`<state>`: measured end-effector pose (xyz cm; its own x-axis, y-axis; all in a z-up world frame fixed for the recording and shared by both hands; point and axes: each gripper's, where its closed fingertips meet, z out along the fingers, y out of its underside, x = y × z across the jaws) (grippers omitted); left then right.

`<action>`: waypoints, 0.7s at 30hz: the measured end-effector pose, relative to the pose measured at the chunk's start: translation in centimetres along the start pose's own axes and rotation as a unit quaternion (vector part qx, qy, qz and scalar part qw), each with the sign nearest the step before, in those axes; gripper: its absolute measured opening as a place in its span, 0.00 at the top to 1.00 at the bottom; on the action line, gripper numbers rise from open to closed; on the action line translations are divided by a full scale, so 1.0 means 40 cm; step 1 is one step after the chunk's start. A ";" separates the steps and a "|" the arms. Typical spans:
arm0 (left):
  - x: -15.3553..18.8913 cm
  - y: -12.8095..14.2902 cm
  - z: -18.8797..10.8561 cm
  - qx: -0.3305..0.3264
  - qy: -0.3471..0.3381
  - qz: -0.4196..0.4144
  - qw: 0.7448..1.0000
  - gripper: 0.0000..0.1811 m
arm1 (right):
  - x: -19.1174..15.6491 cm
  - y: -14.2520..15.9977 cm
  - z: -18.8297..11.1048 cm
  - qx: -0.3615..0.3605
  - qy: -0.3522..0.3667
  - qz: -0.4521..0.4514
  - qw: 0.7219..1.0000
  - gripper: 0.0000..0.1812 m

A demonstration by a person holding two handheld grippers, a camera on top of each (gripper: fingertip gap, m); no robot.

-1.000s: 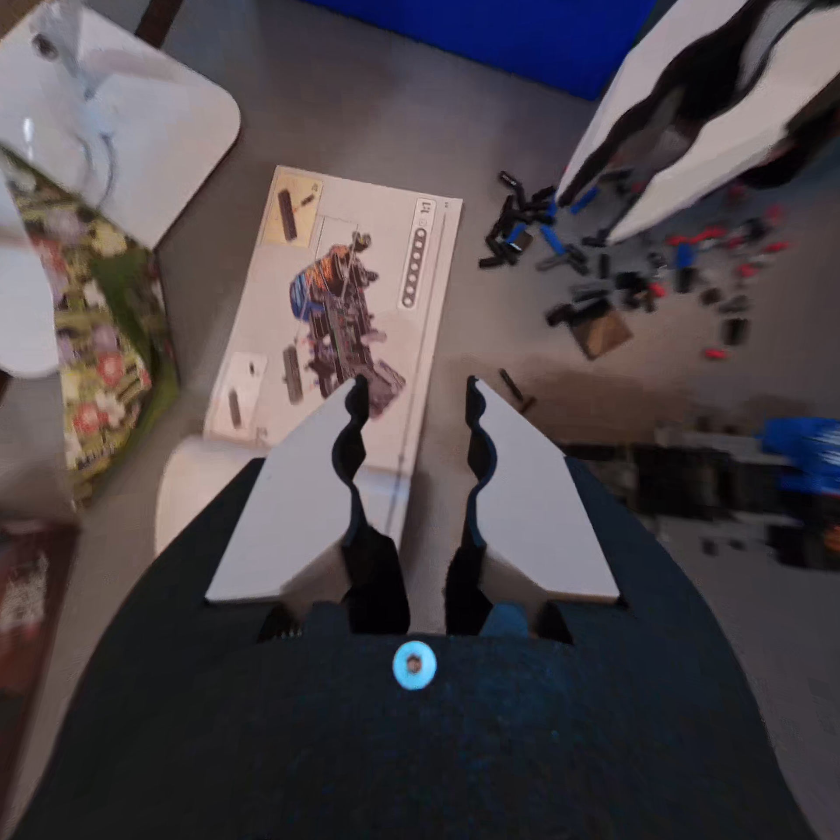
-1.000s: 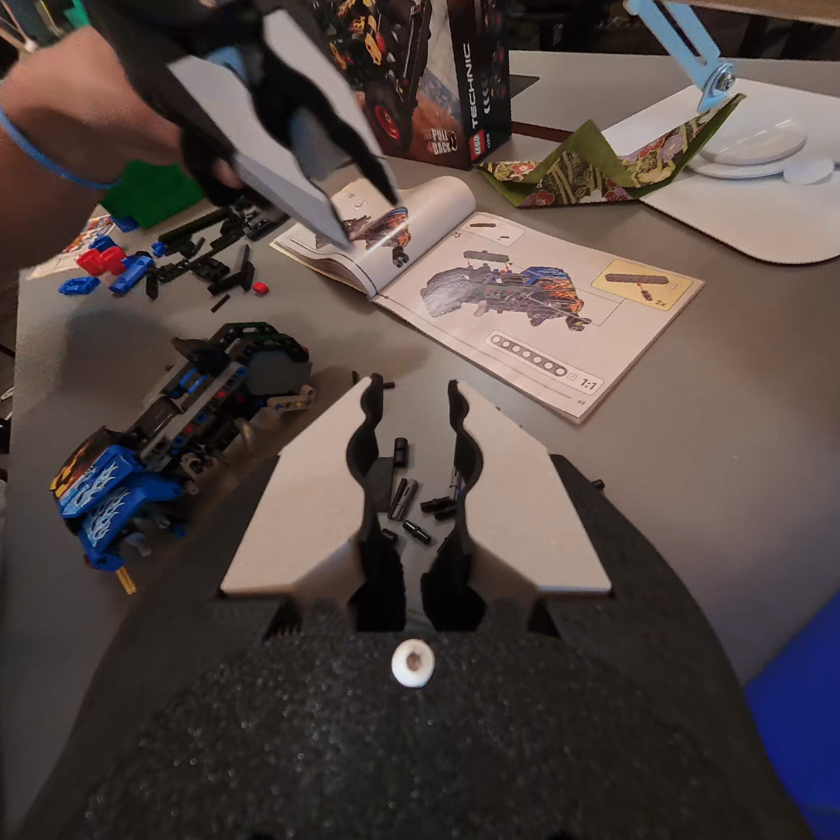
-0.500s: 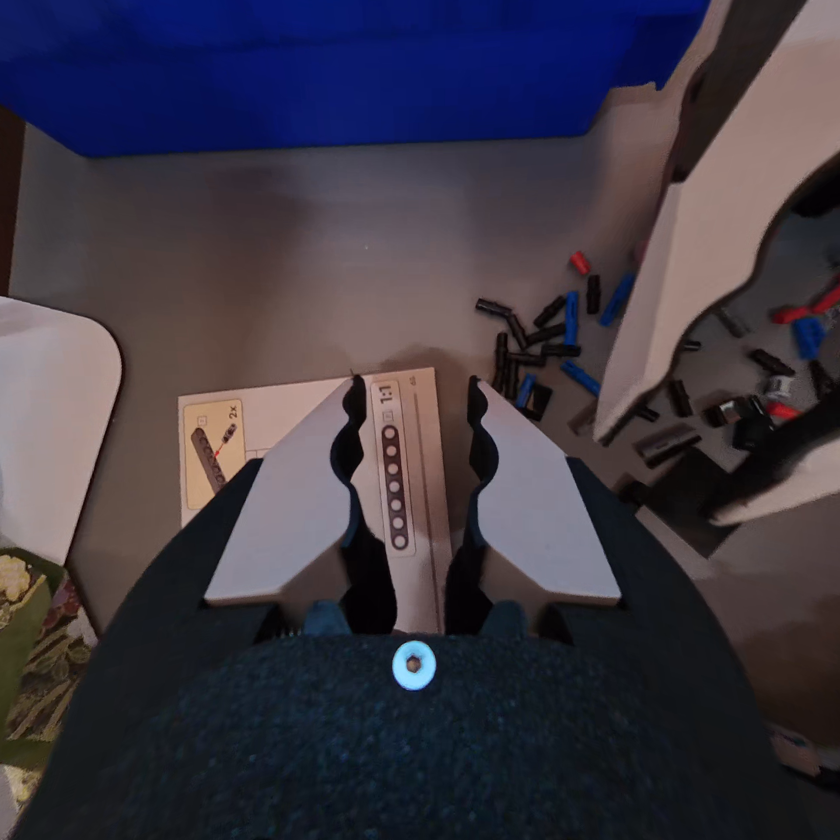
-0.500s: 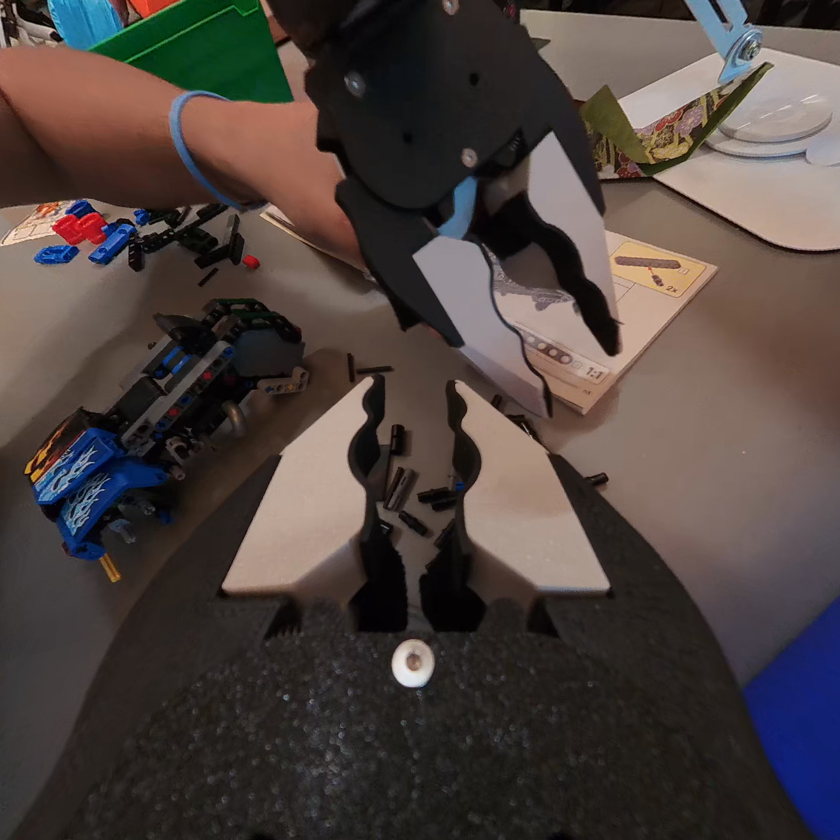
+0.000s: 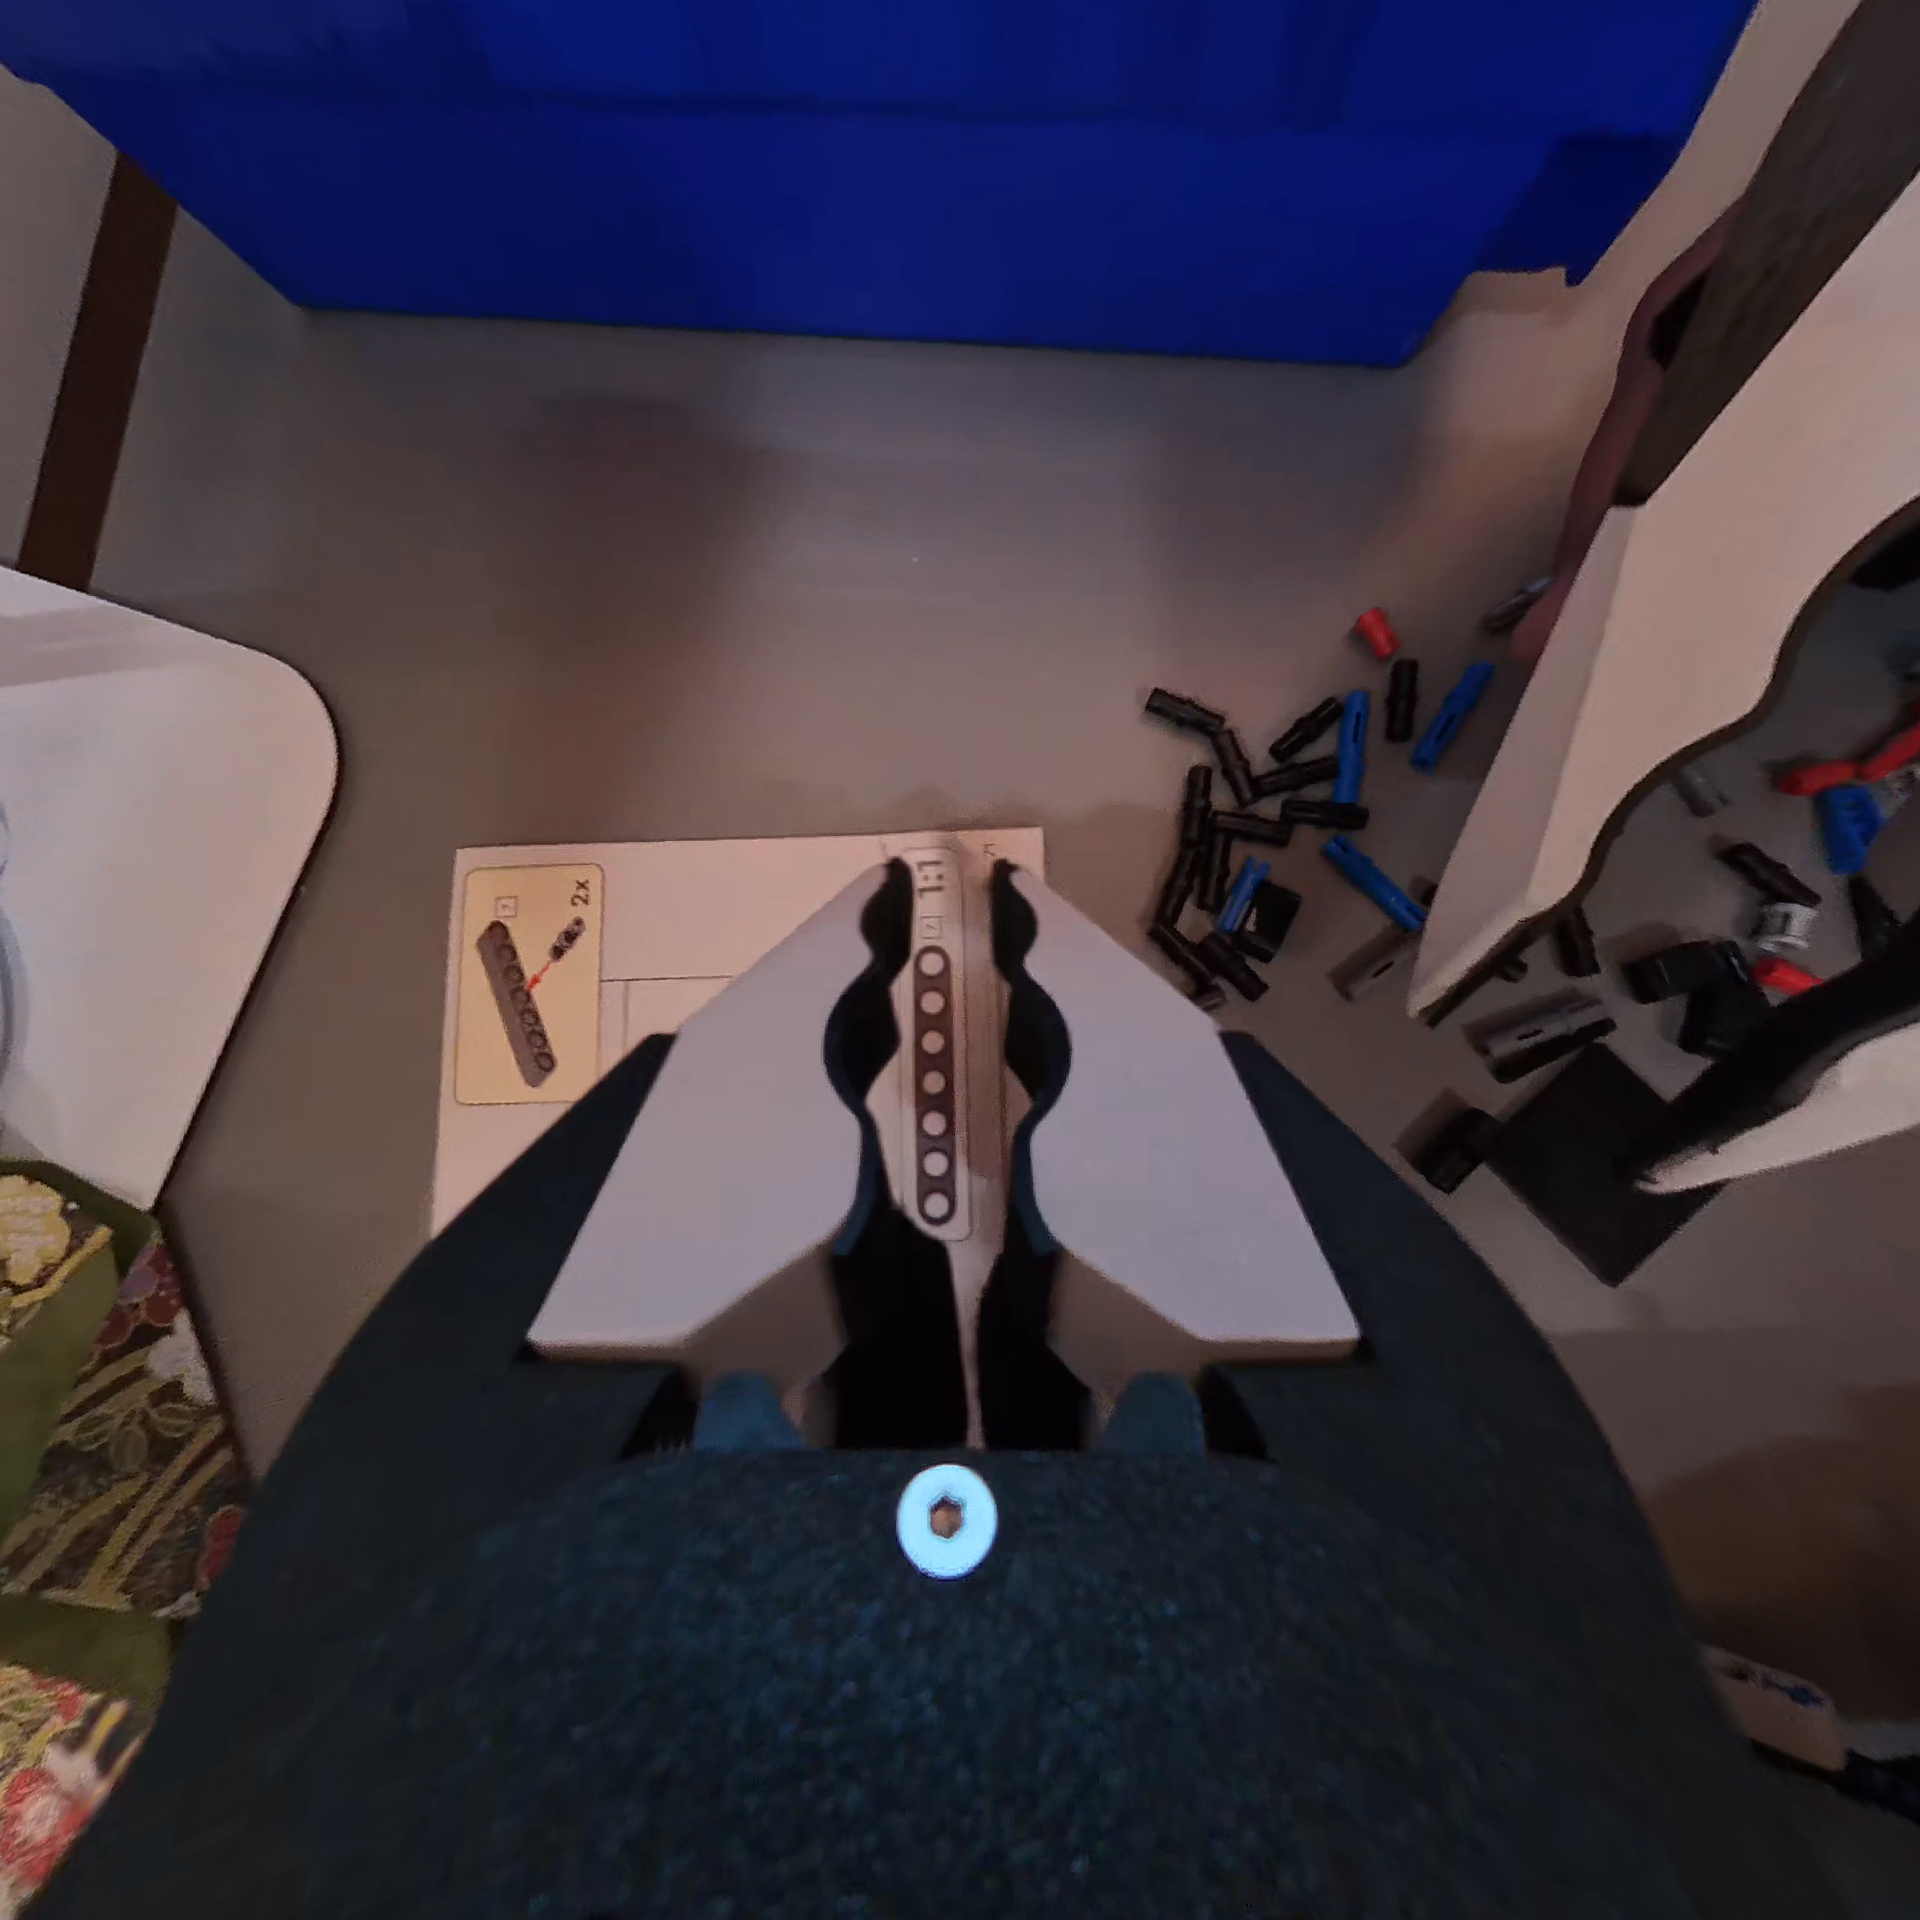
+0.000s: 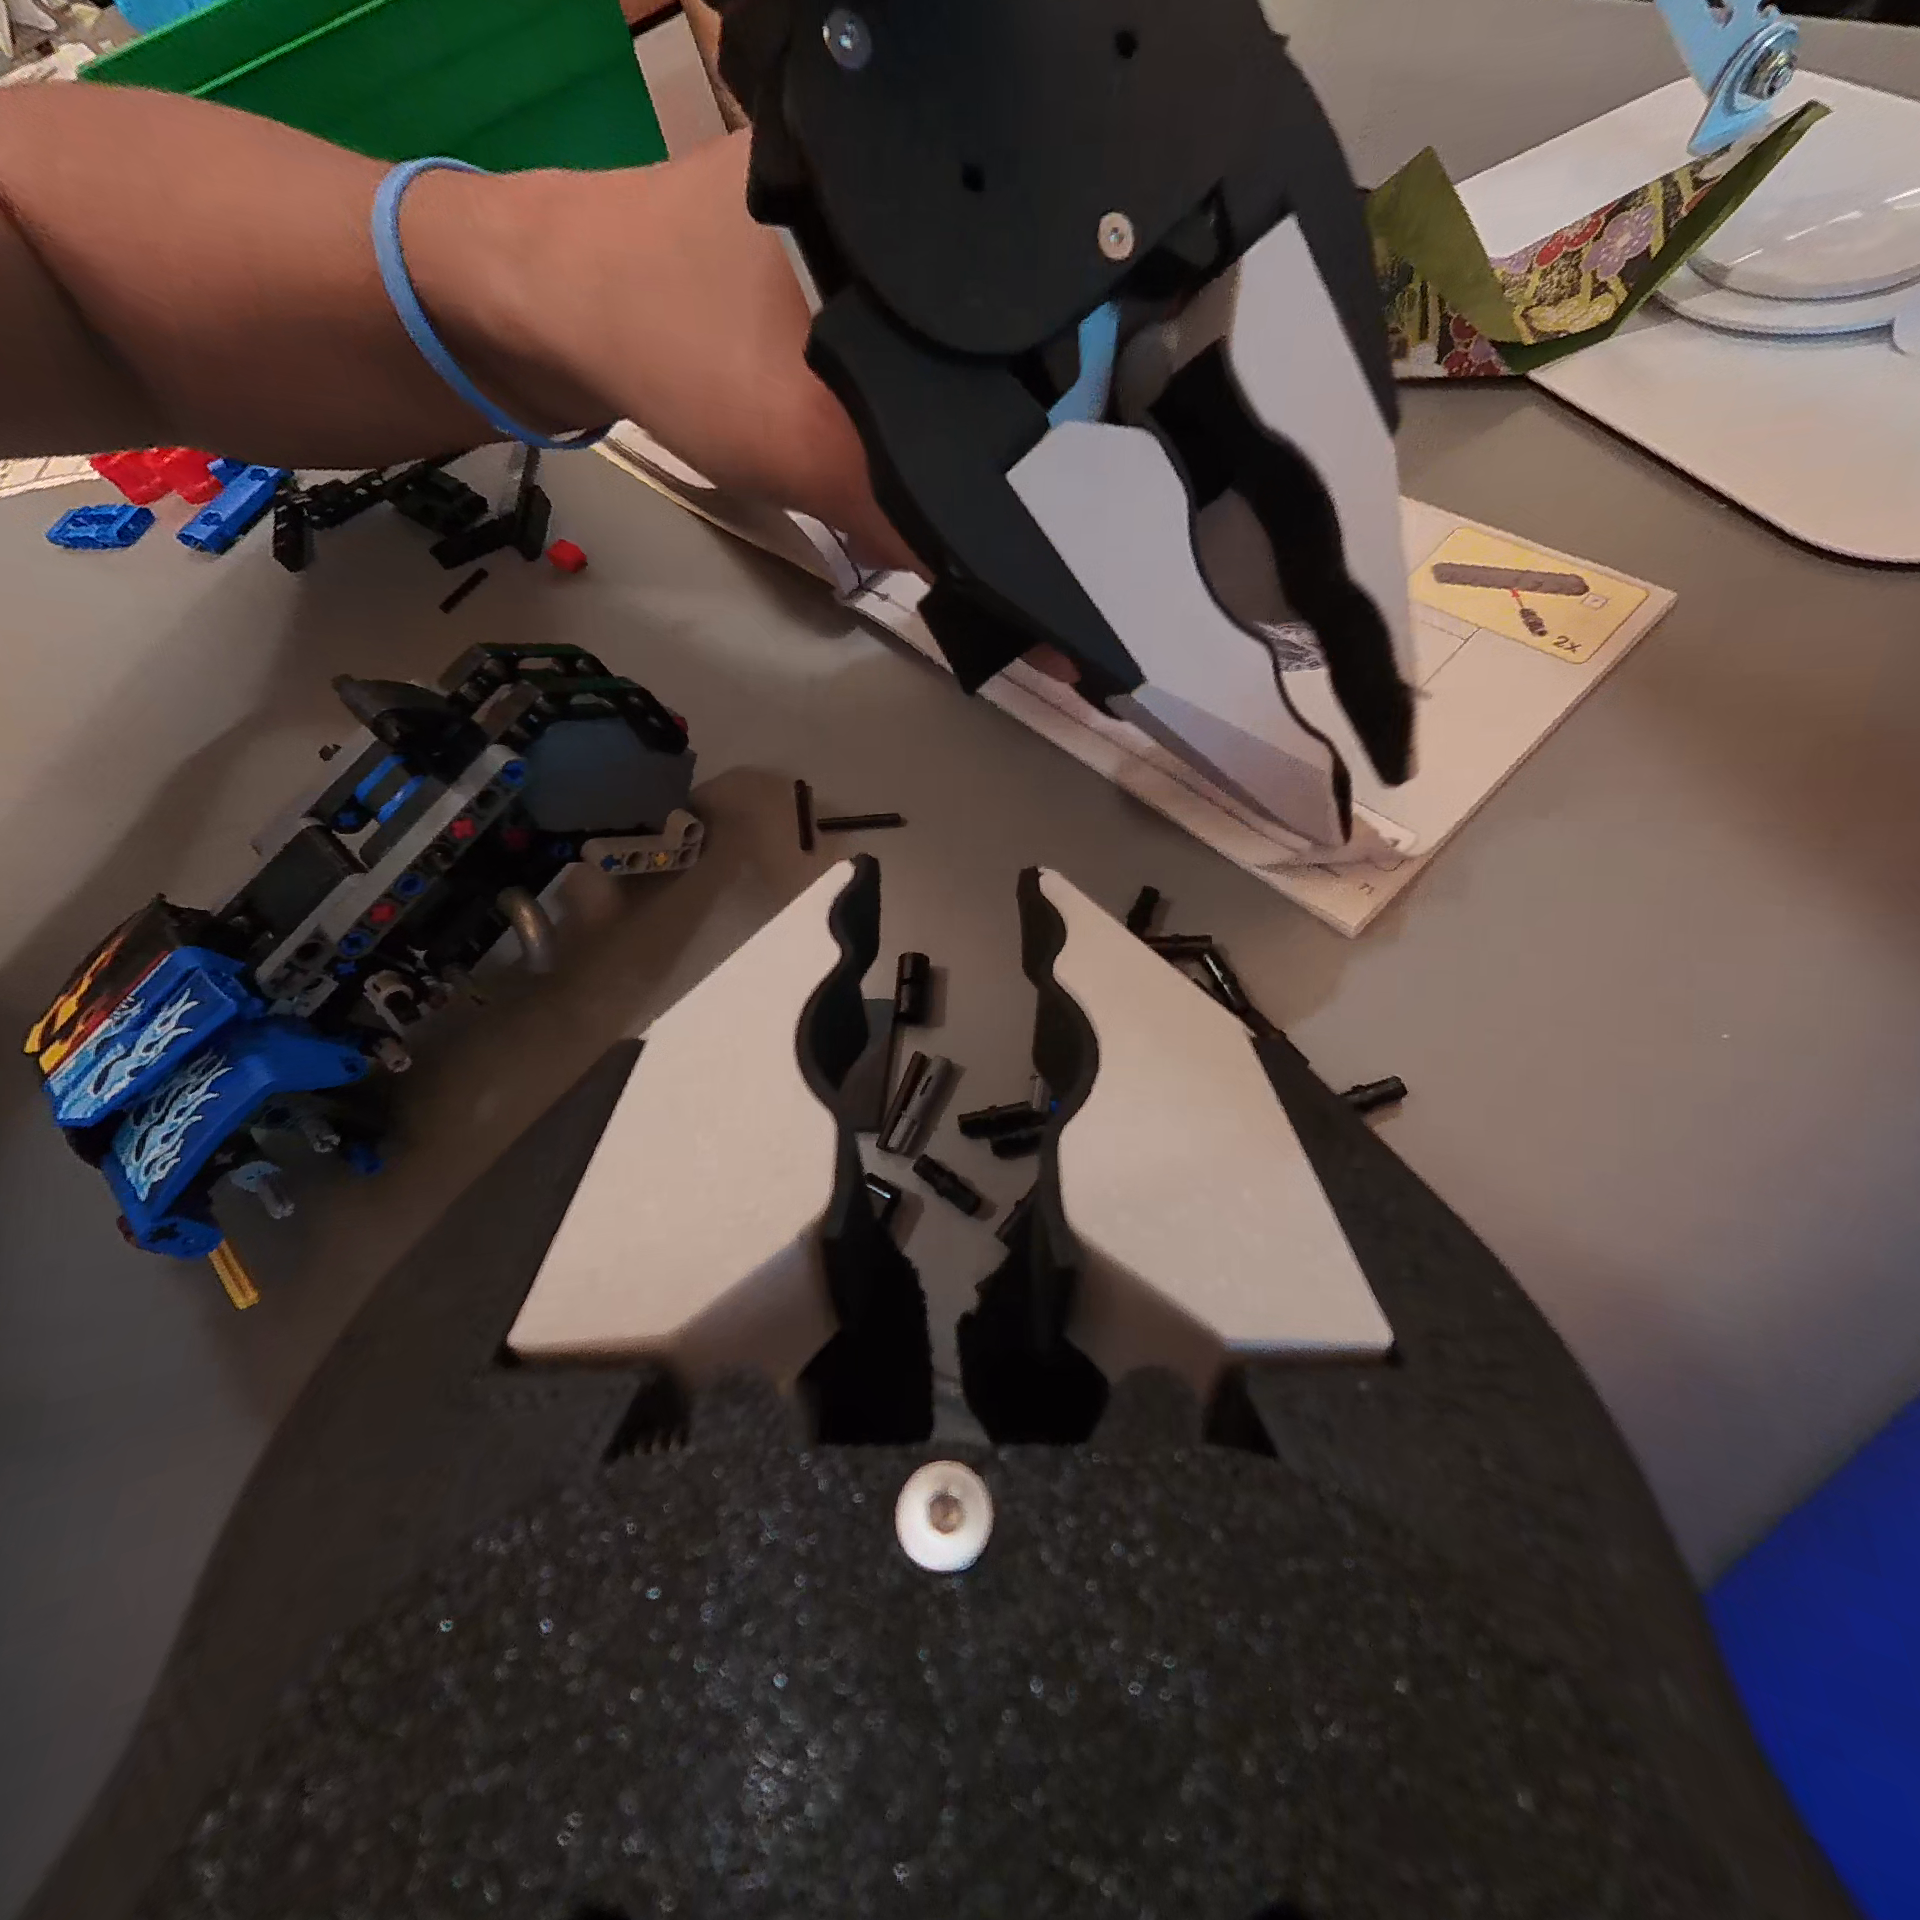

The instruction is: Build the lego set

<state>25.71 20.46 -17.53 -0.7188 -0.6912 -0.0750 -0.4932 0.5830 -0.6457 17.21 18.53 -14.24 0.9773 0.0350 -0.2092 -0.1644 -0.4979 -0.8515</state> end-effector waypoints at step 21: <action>0.049 0.005 0.001 0.020 0.080 -0.058 0.995 1.00 | 0.004 0.004 0.001 -0.003 0.000 0.004 1.000 0.86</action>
<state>24.22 19.20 -17.85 -0.7285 -0.6742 0.1215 -0.5599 0.4836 -0.6728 17.33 18.48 -14.43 0.9759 0.0299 -0.2162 -0.1723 -0.5027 -0.8471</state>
